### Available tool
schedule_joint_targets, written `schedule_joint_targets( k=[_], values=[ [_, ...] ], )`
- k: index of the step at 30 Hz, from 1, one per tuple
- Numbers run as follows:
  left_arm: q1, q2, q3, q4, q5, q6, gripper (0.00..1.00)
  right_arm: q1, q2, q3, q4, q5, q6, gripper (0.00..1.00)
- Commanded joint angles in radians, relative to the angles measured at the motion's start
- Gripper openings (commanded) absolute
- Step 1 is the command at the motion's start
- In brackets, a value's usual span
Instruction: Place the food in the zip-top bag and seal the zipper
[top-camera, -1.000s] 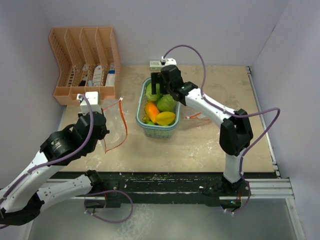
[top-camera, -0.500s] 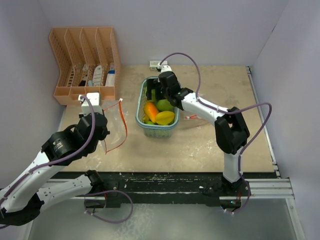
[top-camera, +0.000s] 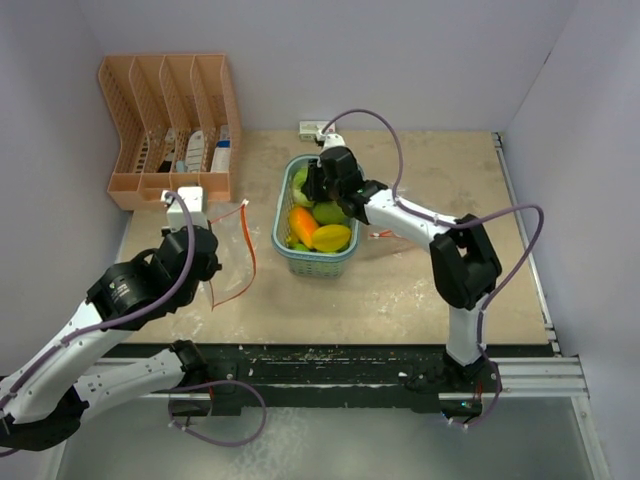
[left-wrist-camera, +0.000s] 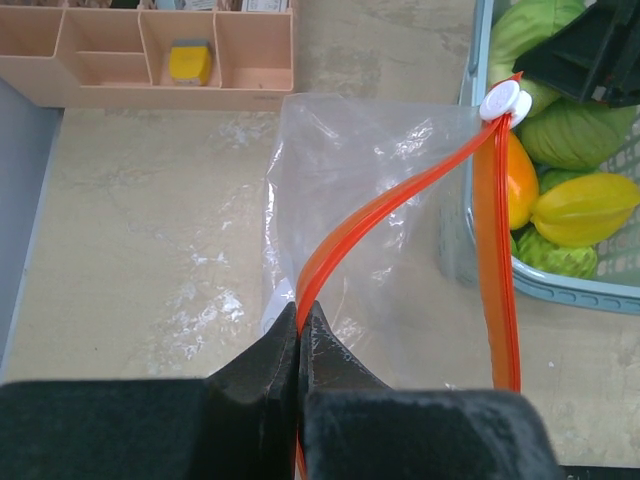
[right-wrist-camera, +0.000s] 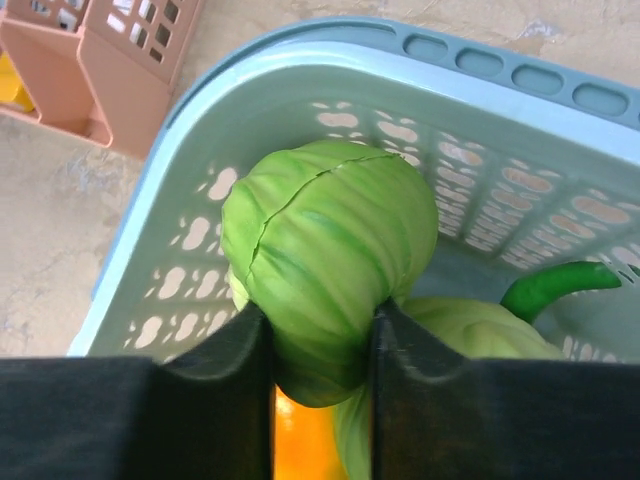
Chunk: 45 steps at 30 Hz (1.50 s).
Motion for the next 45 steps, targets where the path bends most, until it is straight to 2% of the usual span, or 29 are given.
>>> schedule_joint_targets(
  k=[1, 5, 9, 17, 22, 31, 36, 45],
  values=[
    [0.003, 0.018, -0.005, 0.009, -0.010, -0.024, 0.00, 0.006, -0.195, -0.043, 0.020, -0.052, -0.026, 0.17],
    [0.002, 0.057, -0.014, -0.002, -0.026, -0.045, 0.00, 0.024, -0.363, -0.104, -0.032, -0.124, -0.026, 0.15],
    [0.002, 0.085, -0.028, 0.012, -0.029, -0.063, 0.00, 0.063, -0.540, -0.231, -0.016, -0.214, -0.012, 0.14],
    [0.003, 0.118, -0.006, 0.041, -0.007, -0.110, 0.00, 0.143, -0.789, -0.502, 0.200, -0.525, 0.117, 0.13],
    [0.002, 0.076, -0.033, 0.101, 0.019, -0.128, 0.00, 0.202, -0.786, -0.608, 0.464, -0.654, 0.241, 0.12],
    [0.003, 0.023, -0.055, 0.110, 0.018, -0.153, 0.00, 0.286, -0.700, -0.657, 0.805, -0.667, 0.366, 0.11],
    [0.003, 0.021, -0.064, 0.107, 0.010, -0.170, 0.00, 0.305, -0.696, -0.639, 0.773, -0.625, 0.352, 0.11],
    [0.004, -0.061, -0.045, 0.175, 0.111, -0.201, 0.00, 0.319, -0.619, -0.635, 0.721, -0.492, 0.309, 0.09]
  ],
)
